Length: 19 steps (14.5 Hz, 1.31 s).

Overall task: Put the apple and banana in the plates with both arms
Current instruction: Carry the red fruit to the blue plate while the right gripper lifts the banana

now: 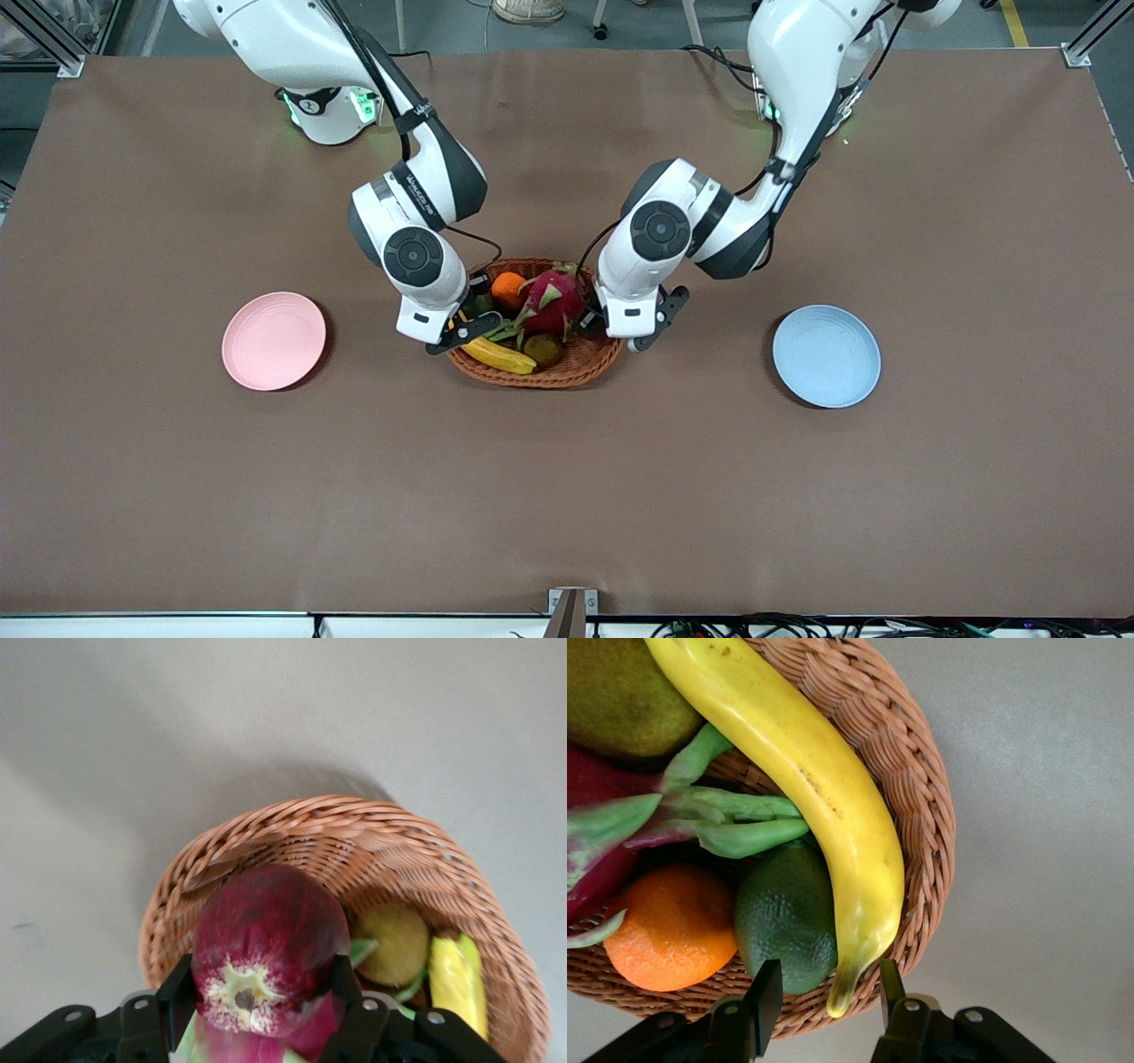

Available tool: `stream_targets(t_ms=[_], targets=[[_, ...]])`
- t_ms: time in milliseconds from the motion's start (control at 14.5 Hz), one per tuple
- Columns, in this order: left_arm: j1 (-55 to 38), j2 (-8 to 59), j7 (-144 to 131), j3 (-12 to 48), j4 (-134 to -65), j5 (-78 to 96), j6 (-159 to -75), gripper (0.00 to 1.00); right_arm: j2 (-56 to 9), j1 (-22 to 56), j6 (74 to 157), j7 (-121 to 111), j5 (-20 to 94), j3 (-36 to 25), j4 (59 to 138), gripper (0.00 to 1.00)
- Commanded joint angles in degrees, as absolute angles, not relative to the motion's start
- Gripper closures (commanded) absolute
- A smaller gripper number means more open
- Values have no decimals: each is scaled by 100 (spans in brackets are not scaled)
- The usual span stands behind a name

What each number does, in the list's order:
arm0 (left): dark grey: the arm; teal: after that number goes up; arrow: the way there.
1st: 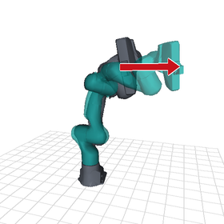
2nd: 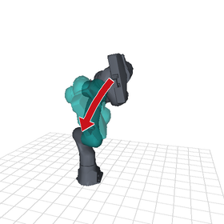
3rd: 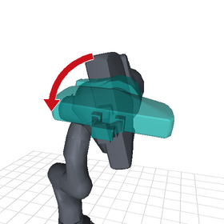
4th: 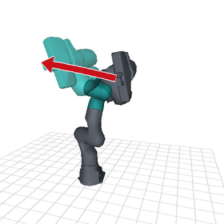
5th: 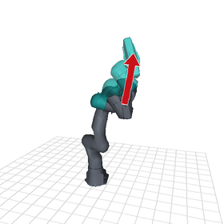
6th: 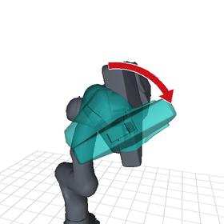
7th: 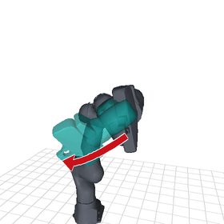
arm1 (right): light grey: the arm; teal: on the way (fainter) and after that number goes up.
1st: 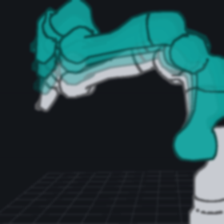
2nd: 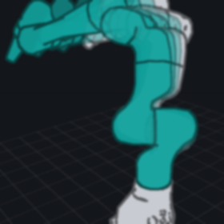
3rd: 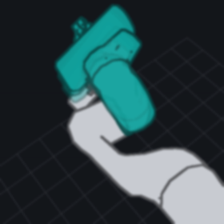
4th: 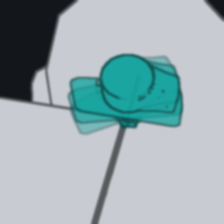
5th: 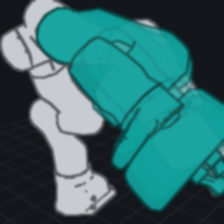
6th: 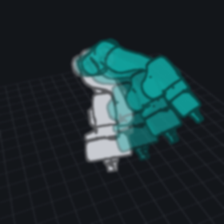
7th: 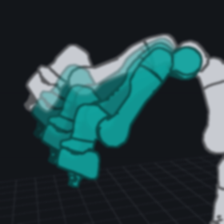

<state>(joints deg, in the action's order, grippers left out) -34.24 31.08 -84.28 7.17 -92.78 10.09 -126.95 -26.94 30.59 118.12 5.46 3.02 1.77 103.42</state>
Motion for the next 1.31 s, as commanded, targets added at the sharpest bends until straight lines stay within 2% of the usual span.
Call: stream_targets(t_ms=[0, 206, 481, 825, 1031, 1238], targets=[[-3148, 2559, -8079, 677, -9369, 1011, -12332, 99, -2637, 3067, 11839, 554, 150, 141, 10406, 47], [-2656, 2207, -7307, 685, -9369, 1011, -11884, 99, -2654, 3085, 11856, 554, -43, 141, 10415, 48], [-1883, 2162, -5972, 677, -9422, 880, -11444, 99, -2654, 3094, 11856, 563, -44, 141, 10415, 51], [-758, 2337, -4055, 677, -9755, 362, -11276, 98, -2663, 3094, 11856, 554, -53, 149, 10424, 64], [-440, 2487, -3938, 686, -10158, 27, -11626, 98, -2698, 3094, 11856, 501, -79, 149, 10415, 77], [-387, 2479, -3929, 685, -10695, -210, -12216, 97, -2698, 3068, 11865, 37, -88, 141, 10406, 96]])
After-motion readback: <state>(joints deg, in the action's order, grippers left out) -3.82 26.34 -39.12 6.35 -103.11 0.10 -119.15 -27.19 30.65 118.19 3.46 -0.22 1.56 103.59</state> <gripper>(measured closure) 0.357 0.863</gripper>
